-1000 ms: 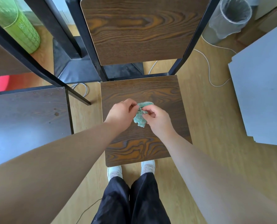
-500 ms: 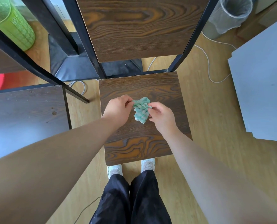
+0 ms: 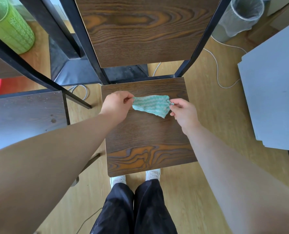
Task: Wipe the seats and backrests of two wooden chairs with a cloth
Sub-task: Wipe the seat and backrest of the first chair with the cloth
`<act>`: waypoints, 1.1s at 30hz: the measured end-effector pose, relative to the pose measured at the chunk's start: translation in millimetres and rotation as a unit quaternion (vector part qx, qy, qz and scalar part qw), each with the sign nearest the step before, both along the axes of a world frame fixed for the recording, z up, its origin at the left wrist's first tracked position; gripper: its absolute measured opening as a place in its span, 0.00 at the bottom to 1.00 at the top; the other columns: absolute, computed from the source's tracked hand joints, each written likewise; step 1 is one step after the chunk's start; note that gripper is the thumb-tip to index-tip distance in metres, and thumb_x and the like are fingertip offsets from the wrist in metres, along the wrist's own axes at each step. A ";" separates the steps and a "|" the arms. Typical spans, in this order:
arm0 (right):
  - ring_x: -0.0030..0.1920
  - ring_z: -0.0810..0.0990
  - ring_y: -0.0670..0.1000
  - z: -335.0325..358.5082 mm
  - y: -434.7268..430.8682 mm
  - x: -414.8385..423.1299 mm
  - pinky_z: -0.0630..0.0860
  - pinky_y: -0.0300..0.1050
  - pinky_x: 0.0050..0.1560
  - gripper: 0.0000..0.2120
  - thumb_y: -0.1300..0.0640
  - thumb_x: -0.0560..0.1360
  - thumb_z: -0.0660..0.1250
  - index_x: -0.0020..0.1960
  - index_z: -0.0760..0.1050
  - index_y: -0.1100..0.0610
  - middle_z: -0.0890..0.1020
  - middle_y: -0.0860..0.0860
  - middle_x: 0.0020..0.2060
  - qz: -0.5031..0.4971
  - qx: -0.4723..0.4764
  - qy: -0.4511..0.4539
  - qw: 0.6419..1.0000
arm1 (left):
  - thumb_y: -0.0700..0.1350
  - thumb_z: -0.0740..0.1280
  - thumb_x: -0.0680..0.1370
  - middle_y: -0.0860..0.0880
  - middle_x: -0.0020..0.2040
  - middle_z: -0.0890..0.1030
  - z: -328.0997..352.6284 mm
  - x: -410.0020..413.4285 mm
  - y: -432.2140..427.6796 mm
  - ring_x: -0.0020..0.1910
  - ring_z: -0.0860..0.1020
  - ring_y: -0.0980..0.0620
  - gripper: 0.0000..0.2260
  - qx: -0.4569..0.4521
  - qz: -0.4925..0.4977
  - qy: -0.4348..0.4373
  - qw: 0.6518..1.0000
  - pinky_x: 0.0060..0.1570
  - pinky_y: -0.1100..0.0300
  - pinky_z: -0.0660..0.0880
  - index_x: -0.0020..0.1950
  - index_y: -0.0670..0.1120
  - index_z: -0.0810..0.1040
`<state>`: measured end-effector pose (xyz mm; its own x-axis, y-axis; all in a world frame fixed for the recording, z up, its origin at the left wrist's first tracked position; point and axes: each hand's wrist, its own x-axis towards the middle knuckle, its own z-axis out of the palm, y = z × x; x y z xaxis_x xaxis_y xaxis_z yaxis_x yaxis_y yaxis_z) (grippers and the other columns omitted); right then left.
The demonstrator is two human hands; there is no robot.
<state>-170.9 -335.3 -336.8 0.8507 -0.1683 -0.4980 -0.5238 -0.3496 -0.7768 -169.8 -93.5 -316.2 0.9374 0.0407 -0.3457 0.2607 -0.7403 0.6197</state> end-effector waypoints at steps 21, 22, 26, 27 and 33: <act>0.52 0.74 0.56 -41.5 -35.6 -49.6 0.75 0.51 0.54 0.10 0.68 0.74 0.63 0.49 0.80 0.57 0.80 0.49 0.53 0.461 -0.318 -0.120 0.820 | 0.48 0.55 0.82 0.51 0.60 0.75 -54.1 -70.2 -14.3 0.55 0.75 0.46 0.14 0.175 -0.310 0.132 0.925 0.49 0.54 0.73 0.66 0.55 0.73; 0.53 0.74 0.55 -41.0 -34.5 -52.0 0.74 0.51 0.54 0.10 0.67 0.74 0.63 0.51 0.79 0.57 0.79 0.49 0.54 0.423 -0.313 -0.123 0.842 | 0.48 0.55 0.82 0.51 0.60 0.75 -53.7 -70.4 -13.3 0.57 0.74 0.46 0.15 0.178 -0.296 0.132 0.929 0.52 0.53 0.73 0.66 0.55 0.72; 0.52 0.75 0.56 -44.3 -24.7 -49.6 0.76 0.52 0.49 0.10 0.59 0.76 0.65 0.57 0.74 0.58 0.78 0.54 0.52 0.173 -0.322 -0.036 0.930 | 0.50 0.56 0.82 0.49 0.66 0.72 -49.5 -70.5 -5.3 0.65 0.68 0.46 0.16 0.224 -0.249 0.104 0.936 0.62 0.51 0.68 0.70 0.53 0.69; 0.49 0.75 0.56 -46.1 -22.6 -45.7 0.76 0.51 0.45 0.10 0.55 0.77 0.66 0.56 0.73 0.58 0.78 0.54 0.48 0.128 -0.323 0.018 0.937 | 0.51 0.56 0.82 0.49 0.67 0.71 -48.4 -71.0 -2.9 0.66 0.67 0.46 0.17 0.239 -0.233 0.103 0.937 0.63 0.51 0.67 0.71 0.53 0.68; 0.27 0.70 0.52 -61.3 -11.3 -39.3 0.59 0.40 0.24 0.18 0.43 0.73 0.68 0.37 0.72 0.57 0.72 0.51 0.28 0.069 -0.297 0.181 0.935 | 0.51 0.57 0.81 0.46 0.66 0.70 -45.3 -76.6 8.2 0.65 0.67 0.43 0.19 0.272 -0.140 0.088 0.948 0.62 0.48 0.67 0.71 0.50 0.66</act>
<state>-210.2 -346.7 -398.1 0.6780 -0.4081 -0.6113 -0.6333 -0.7465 -0.2040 -246.4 -85.3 -361.5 0.8677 0.0156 -0.4968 0.0705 -0.9932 0.0921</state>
